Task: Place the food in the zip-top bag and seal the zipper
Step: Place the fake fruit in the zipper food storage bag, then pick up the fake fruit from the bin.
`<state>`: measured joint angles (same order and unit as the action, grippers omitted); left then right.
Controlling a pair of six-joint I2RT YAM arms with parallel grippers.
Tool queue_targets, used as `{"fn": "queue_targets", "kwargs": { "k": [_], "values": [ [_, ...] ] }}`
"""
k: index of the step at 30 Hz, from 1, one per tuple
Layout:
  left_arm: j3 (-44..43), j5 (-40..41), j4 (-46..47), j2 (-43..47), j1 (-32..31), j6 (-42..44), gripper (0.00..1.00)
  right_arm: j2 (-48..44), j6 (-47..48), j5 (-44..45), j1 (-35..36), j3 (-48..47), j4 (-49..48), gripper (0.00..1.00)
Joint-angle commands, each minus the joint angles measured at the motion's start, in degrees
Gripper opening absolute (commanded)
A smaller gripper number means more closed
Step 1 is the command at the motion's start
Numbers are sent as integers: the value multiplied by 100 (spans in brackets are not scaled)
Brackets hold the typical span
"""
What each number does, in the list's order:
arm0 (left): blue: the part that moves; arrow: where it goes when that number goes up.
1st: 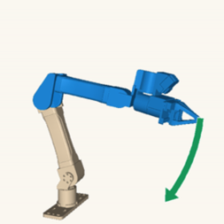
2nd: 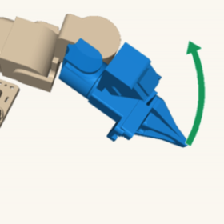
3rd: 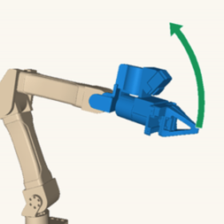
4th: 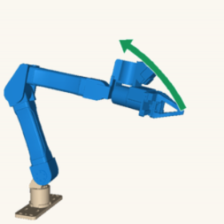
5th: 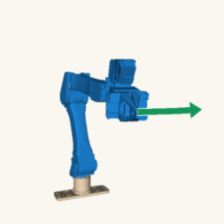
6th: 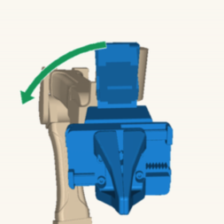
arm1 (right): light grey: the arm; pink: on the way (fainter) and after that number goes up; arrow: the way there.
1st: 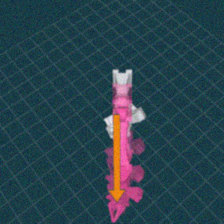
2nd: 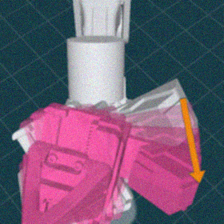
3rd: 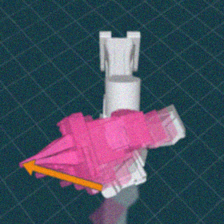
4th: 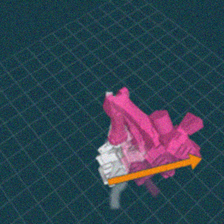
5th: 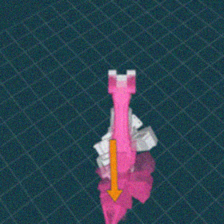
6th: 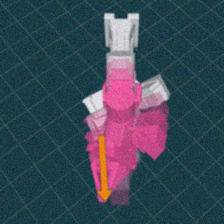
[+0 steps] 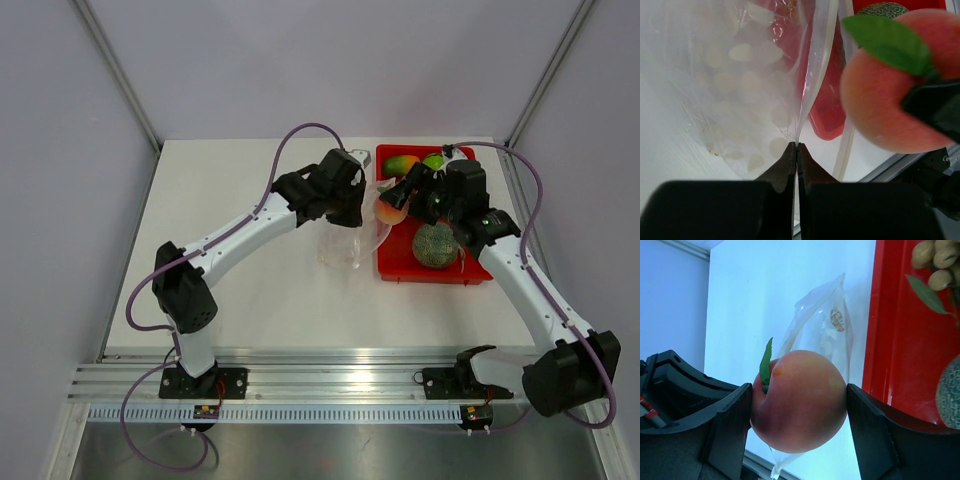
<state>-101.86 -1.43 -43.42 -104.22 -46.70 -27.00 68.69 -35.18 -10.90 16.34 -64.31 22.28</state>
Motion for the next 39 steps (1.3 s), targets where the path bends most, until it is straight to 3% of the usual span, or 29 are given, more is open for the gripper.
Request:
{"fn": "queue_targets", "kwargs": {
  "k": [1,11,12,13,15,19,29,30,33,35,39],
  "values": [
    [-255,-445,264,122,3,-130,0,224,-226,-237,203,42,-409,39],
    [-211,-973,474,262,55,-332,0,752,-253,140,449,288,-690,44],
    [-202,-1043,483,280,64,-349,0,786,-235,97,449,288,-690,48],
    [-194,-1078,510,297,99,-358,0,804,-209,62,458,262,-682,66],
    [-211,-1114,554,297,143,-411,0,839,-130,-17,458,183,-629,84],
    [-167,-1079,554,315,214,-420,0,673,2,8,449,51,-384,93],
    [149,-1140,747,403,512,-394,0,181,547,1210,458,-125,302,84],
    [202,-1105,730,438,539,-367,0,154,695,1761,432,-160,364,73],
    [324,-1052,686,491,565,-253,0,250,1291,2911,265,-554,592,56],
    [404,-1043,694,526,592,-227,0,695,1627,3626,116,-801,698,51],
    [571,-1043,738,614,609,-200,0,1646,1813,3306,-980,-1390,875,46]
  ]
}}
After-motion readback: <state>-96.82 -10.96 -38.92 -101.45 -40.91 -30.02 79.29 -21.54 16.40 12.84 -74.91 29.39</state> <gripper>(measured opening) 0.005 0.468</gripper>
